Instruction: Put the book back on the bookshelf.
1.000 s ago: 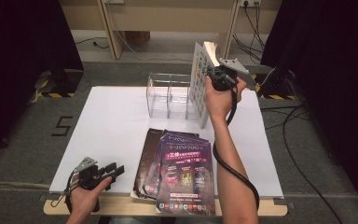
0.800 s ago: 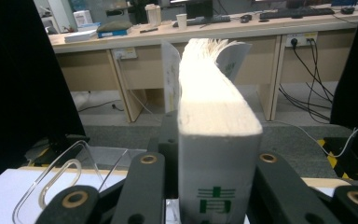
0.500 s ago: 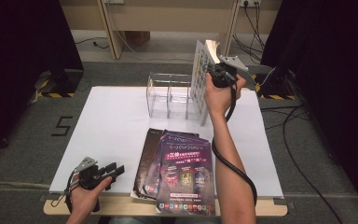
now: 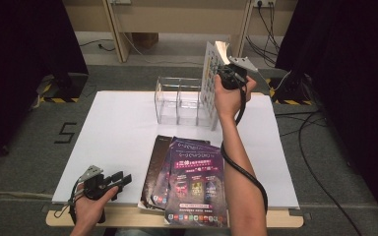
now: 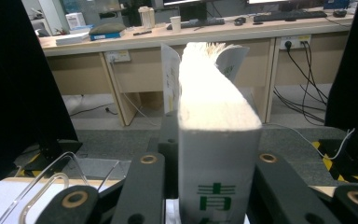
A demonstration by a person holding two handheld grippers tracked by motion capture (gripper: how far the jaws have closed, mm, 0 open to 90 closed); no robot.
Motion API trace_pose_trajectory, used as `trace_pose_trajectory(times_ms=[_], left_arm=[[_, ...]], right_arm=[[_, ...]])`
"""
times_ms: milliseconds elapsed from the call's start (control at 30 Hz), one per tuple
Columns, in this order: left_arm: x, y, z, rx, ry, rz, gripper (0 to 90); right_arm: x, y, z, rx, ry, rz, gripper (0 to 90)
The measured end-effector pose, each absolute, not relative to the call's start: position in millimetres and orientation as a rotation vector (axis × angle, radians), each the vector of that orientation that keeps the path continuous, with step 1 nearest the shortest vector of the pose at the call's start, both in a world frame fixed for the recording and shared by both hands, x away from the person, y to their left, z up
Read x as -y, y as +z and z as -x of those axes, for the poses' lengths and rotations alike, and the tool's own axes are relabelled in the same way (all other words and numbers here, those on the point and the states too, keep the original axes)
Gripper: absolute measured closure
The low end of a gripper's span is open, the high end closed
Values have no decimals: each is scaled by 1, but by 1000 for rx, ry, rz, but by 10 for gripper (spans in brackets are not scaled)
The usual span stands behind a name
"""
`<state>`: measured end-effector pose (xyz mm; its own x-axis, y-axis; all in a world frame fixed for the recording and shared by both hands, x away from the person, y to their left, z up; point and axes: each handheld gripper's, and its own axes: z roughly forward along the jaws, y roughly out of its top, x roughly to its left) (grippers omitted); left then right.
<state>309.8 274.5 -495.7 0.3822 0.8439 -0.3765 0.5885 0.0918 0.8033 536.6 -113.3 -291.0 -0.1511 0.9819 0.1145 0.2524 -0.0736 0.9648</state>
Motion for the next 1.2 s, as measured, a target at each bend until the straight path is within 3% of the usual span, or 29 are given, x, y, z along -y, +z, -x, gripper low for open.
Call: trace_pose_trajectory(times_ms=[533, 1200], left_arm=[[-274, -496, -310, -1304, 304, -1601, 528], [-270, -497, -309, -1297, 302, -1612, 527]], right_arm=[[110, -313, -542, -1472, 1253, -1370, 742], [115, -325, -517, -1535, 1212, -1365, 719]])
